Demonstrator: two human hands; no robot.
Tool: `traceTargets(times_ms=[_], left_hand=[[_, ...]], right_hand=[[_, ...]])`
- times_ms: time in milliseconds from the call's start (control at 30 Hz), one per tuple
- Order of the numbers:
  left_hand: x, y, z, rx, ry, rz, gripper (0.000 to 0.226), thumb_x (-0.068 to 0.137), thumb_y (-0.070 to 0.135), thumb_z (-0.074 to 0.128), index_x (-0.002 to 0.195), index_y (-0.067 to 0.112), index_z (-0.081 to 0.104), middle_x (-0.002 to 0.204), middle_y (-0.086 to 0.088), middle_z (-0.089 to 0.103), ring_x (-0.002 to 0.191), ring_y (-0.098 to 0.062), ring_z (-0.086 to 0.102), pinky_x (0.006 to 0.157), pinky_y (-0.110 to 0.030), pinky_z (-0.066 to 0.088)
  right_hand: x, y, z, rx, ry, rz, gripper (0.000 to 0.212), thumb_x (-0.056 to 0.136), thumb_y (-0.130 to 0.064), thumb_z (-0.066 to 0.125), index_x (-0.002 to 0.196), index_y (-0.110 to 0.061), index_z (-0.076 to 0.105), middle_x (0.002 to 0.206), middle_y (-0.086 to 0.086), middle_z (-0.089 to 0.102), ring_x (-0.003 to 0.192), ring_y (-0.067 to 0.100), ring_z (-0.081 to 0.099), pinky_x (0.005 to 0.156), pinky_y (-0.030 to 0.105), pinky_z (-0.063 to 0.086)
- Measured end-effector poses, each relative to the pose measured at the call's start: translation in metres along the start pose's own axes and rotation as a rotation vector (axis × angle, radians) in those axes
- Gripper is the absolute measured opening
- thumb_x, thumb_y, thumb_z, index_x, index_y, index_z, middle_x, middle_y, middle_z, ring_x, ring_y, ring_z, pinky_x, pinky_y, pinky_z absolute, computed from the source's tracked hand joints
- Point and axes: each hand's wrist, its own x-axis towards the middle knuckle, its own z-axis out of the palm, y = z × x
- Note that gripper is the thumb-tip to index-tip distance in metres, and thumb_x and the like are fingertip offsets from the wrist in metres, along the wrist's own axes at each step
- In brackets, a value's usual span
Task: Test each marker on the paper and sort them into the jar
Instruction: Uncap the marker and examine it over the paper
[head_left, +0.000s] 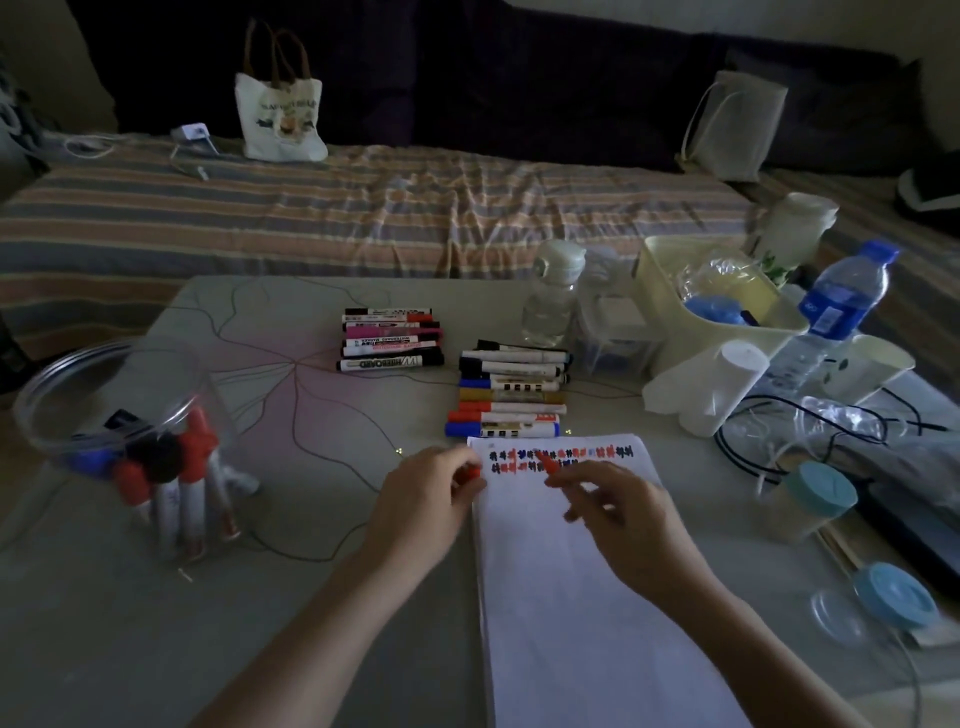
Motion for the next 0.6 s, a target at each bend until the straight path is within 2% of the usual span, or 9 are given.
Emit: traceTargets(times_ms=[100,167,233,300,333,400,500,600], left_hand=[[-0.005,-0.001,0.008,0.068,-0.064,0.006,0.025,0.090,0.036,0.063,0.111,0.023,0.065,0.106,0.007,0.065,0.093,-0.008,0.060,0.081,-0.022,0.050],[-0.004,0.000,0.011,0.114,-0.077,0.008,0.028,0.091,0.038,0.062,0.114,0.023,0.065,0.109,0.007,0.063,0.096,-0.009,0.058,0.080,-0.021,0.048],[-0.004,0.001,0.014,0.152,-0.099,0.027,0.029,0.092,0.039,0.060,0.117,0.024,0.063,0.112,0.006,0.061,0.099,-0.010,0.056,0.081,-0.021,0.048],[-0.004,0.003,0.016,0.149,-0.115,0.029,0.032,0.092,0.039,0.059,0.120,0.023,0.062,0.115,0.007,0.059,0.102,-0.009,0.055,0.083,-0.022,0.048],[-0.004,0.003,0.017,0.145,-0.118,0.029,0.034,0.092,0.039,0.060,0.122,0.023,0.061,0.115,0.007,0.057,0.103,-0.009,0.054,0.084,-0.022,0.048],[-0.003,0.003,0.018,0.152,-0.117,0.045,0.039,0.090,0.041,0.062,0.125,0.023,0.060,0.117,0.008,0.053,0.104,-0.009,0.052,0.083,-0.020,0.047],[-0.002,0.002,0.019,0.178,-0.141,0.067,0.049,0.085,0.048,0.066,0.128,0.025,0.058,0.124,0.011,0.050,0.110,-0.009,0.048,0.087,-0.022,0.046],[-0.001,0.000,0.019,0.199,-0.165,0.096,0.055,0.080,0.054,0.068,0.128,0.027,0.059,0.129,0.013,0.051,0.113,-0.011,0.045,0.090,-0.023,0.042]], right_hand=[[0.007,0.010,-0.009,0.163,0.077,0.091,0.038,0.094,-0.002,0.056,0.096,-0.039,0.065,0.102,-0.010,0.069,0.091,0.001,0.069,0.080,0.024,0.058],[0.010,0.011,-0.016,0.497,0.127,0.248,0.042,0.095,0.006,0.049,0.099,-0.029,0.070,0.100,0.000,0.071,0.096,0.013,0.070,0.082,0.035,0.059],[0.013,0.010,-0.024,0.874,0.137,0.397,0.042,0.094,0.011,0.046,0.107,-0.021,0.070,0.103,0.006,0.072,0.097,0.019,0.070,0.082,0.039,0.058],[0.014,0.015,-0.031,1.071,0.156,0.442,0.040,0.091,0.009,0.052,0.114,-0.020,0.068,0.101,0.003,0.074,0.097,0.019,0.071,0.082,0.041,0.058],[0.015,0.016,-0.033,1.093,0.164,0.427,0.036,0.089,0.004,0.058,0.115,-0.019,0.068,0.101,0.003,0.074,0.095,0.017,0.071,0.081,0.040,0.058],[0.016,0.023,-0.031,0.933,0.206,0.398,0.026,0.087,-0.011,0.063,0.112,-0.017,0.068,0.094,0.005,0.072,0.084,0.012,0.068,0.074,0.033,0.056],[0.019,0.037,-0.025,0.405,0.324,0.346,0.016,0.093,-0.024,0.061,0.103,-0.018,0.071,0.076,0.002,0.065,0.061,0.004,0.058,0.060,0.026,0.053],[0.028,0.048,-0.021,0.287,0.336,0.341,0.010,0.094,-0.025,0.061,0.097,-0.022,0.069,0.074,-0.001,0.068,0.060,0.008,0.061,0.061,0.030,0.055]])
